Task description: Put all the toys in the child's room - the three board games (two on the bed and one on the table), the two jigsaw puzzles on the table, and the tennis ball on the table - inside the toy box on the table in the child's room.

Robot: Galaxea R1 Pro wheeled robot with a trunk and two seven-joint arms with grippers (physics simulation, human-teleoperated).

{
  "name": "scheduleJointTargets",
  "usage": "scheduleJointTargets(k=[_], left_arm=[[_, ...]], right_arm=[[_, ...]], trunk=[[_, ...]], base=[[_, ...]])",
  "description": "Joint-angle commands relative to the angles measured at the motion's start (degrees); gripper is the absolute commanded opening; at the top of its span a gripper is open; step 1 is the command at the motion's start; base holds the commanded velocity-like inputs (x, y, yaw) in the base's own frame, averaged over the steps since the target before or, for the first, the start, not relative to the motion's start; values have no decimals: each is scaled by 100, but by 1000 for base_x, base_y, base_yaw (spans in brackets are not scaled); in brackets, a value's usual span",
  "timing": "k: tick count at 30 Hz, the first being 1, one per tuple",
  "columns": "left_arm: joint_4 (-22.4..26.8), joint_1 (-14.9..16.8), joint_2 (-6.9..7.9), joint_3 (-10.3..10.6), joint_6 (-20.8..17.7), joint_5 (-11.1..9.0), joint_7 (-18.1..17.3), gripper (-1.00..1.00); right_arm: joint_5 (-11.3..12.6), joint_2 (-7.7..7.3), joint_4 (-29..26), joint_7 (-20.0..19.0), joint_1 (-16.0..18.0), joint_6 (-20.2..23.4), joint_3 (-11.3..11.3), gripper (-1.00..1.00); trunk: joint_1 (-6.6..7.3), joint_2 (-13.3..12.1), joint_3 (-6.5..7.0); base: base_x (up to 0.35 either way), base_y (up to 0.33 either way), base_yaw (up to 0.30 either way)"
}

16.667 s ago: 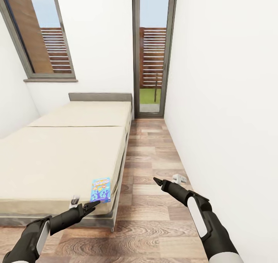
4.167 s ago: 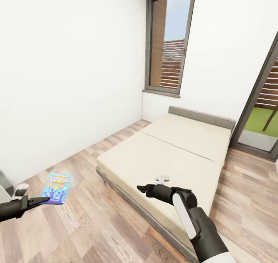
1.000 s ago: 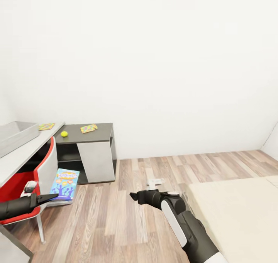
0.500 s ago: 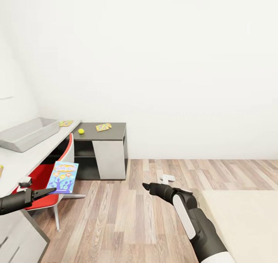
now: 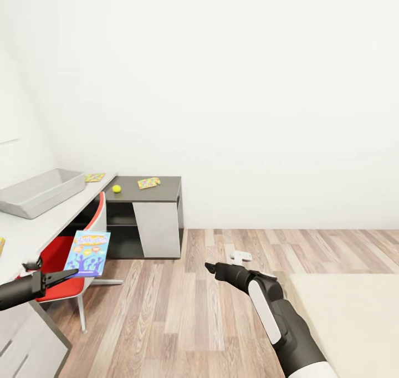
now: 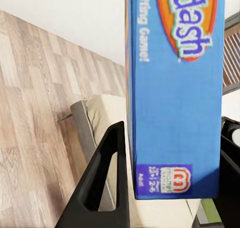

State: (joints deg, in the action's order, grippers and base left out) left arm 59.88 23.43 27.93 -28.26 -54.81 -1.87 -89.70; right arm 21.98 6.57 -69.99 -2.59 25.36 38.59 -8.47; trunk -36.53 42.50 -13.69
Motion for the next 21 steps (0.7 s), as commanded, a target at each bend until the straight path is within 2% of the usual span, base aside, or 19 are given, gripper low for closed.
scheduleJointTargets(k=[1,5,12,21], left_arm=[[-2,-3,1,-1,-59,1,-30,-100],[-8,-22,18,-39,-54,-3,-30,-100],[-26,-81,136,-415,-18,-1,-30,-100],[-12,-135,156,-508,-13,-6,-30,-100]], right_arm=[[-21,2,-9,-24,4,28,7,100],[-19,-21,-24,-36,4,26,27,100],[-21,-62,-53,-42,0,26,18,100],[-27,-12,-57,-27,2,26,-39,100]], trunk=[[-2,7,-8],[-2,7,-8],[-2,7,-6],[-2,7,19]], base=[[66,0,0],[138,19,0],[251,47,23],[117,-16,232]])
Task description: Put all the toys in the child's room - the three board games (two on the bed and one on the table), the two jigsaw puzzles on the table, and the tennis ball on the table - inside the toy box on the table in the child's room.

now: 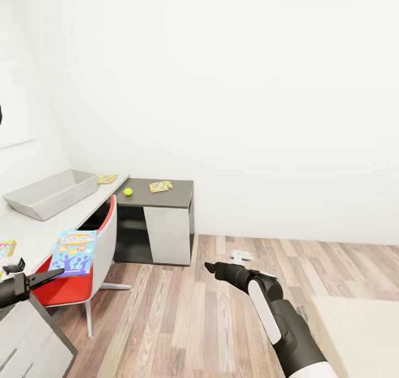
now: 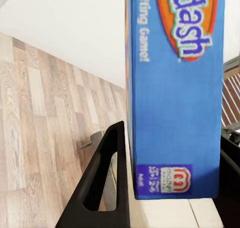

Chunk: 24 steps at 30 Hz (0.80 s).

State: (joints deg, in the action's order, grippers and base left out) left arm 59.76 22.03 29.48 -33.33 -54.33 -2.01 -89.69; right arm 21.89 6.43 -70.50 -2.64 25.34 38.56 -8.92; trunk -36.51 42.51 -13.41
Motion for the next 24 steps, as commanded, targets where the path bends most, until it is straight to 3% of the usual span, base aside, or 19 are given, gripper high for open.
scheduleJointTargets(k=[1,9,17,19,24], left_arm=[[0,5,-1,-3,-60,8,-31,-100],[0,3,-3,-3,-60,7,-31,-100],[0,3,1,-10,-60,7,-31,-100],[0,3,3,-13,-60,7,-31,-100],[0,1,5,-11,-60,7,-31,-100]], right_arm=[[-18,4,-5,-17,4,28,0,100],[-18,7,-28,-32,1,21,-12,100],[-12,-38,-153,-65,0,74,10,100],[68,-62,-607,-289,3,180,20,100],[667,-101,-1304,-1272,-2,869,62,100]], trunk=[[-4,6,-5],[-4,6,12],[-4,6,13],[-4,6,13],[-4,6,13]], base=[[255,-2,271],[236,0,253],[26,0,40],[3,0,4],[1,0,1]])
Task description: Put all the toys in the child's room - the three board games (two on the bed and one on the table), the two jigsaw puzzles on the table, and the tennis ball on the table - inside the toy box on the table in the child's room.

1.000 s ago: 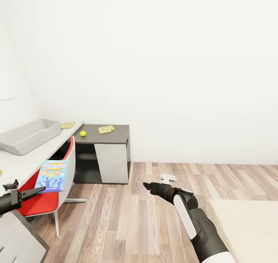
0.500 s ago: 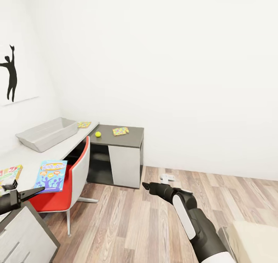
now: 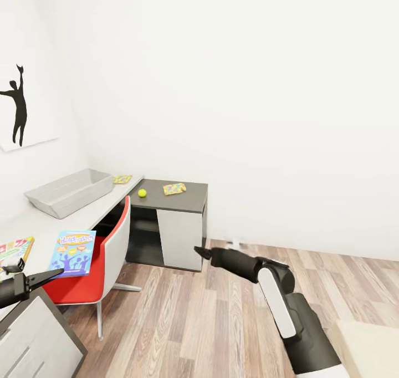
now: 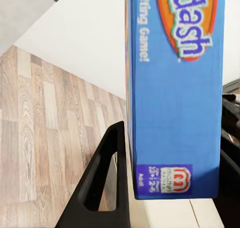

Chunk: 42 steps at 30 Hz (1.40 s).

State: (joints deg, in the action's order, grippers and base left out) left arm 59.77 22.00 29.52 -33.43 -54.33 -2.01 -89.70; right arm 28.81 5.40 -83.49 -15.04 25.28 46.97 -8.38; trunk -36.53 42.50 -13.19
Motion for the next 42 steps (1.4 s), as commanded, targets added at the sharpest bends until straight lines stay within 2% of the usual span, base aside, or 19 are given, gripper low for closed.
scheduleJointTargets(k=[1,4,9,21,42], left_arm=[[0,2,1,-3,-60,7,-31,-100],[0,3,1,0,-60,7,-31,-100],[0,-2,1,-1,-60,7,-31,-100],[0,-3,-7,2,-60,7,-31,-100],[0,-3,-9,3,-60,7,-31,-100]], right_arm=[[137,-23,-89,-320,4,223,48,100],[351,-114,-177,-771,4,442,198,100],[478,-220,-193,-1128,-1,568,448,100],[473,-249,-194,-1216,-30,594,545,100],[406,-249,-179,-1131,-32,577,511,100]], trunk=[[-1,7,-9],[-1,7,-9],[-1,7,-9],[-1,7,50],[-1,7,100]], base=[[0,0,0],[25,0,0],[152,51,0],[299,65,58],[332,-19,233]])
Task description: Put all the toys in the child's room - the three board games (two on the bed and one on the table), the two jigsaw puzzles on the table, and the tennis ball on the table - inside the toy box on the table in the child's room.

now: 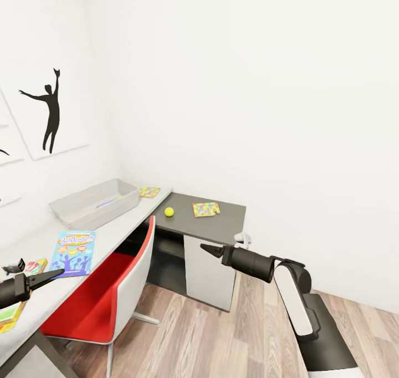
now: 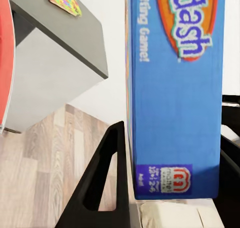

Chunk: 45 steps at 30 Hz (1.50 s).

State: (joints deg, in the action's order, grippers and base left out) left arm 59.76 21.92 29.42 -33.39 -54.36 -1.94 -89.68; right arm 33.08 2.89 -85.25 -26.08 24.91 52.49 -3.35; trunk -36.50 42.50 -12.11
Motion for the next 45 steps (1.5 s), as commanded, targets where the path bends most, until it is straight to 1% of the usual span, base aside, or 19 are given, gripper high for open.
scheduleJointTargets(k=[1,8,22,33,37,39,41,43,44,45], left_arm=[[1,6,1,-1,-57,0,-32,-100],[1,6,1,-2,-57,0,-32,-100],[1,6,-1,-1,-58,0,-32,-100],[1,6,-6,-2,-58,0,-32,-100],[1,6,-6,-2,-58,0,-32,-100],[1,6,-6,-1,-56,0,-32,-100],[1,6,-7,-1,-53,0,-32,-100],[1,6,-7,-4,-54,0,-32,-100],[1,6,-7,-5,-55,0,-32,-100],[1,6,-7,-4,-56,0,-32,-100]], right_arm=[[-21,2,-4,-26,5,23,8,100],[-21,1,-16,-28,5,17,7,100],[-21,1,-40,-39,5,24,9,100],[-21,1,-24,-38,5,24,9,100],[-21,-14,-13,-51,3,-38,15,100],[-21,-40,-7,-66,-9,-110,19,100],[-10,-109,0,-92,-48,-194,31,100],[38,-269,5,-174,-84,-311,44,100],[52,-322,7,-218,-89,-332,53,100],[90,-433,14,-365,-97,-362,87,100]], trunk=[[-5,7,-8],[-5,7,3],[-5,7,50],[-5,7,81],[-5,7,84],[-5,7,85],[-5,7,85],[-5,7,85],[-5,7,85],[-5,7,85]], base=[[313,-75,61],[271,-165,121],[237,-187,261],[278,-24,278],[317,-1,282],[320,0,284],[319,0,285],[289,-46,286],[248,-82,287],[196,-87,288]])
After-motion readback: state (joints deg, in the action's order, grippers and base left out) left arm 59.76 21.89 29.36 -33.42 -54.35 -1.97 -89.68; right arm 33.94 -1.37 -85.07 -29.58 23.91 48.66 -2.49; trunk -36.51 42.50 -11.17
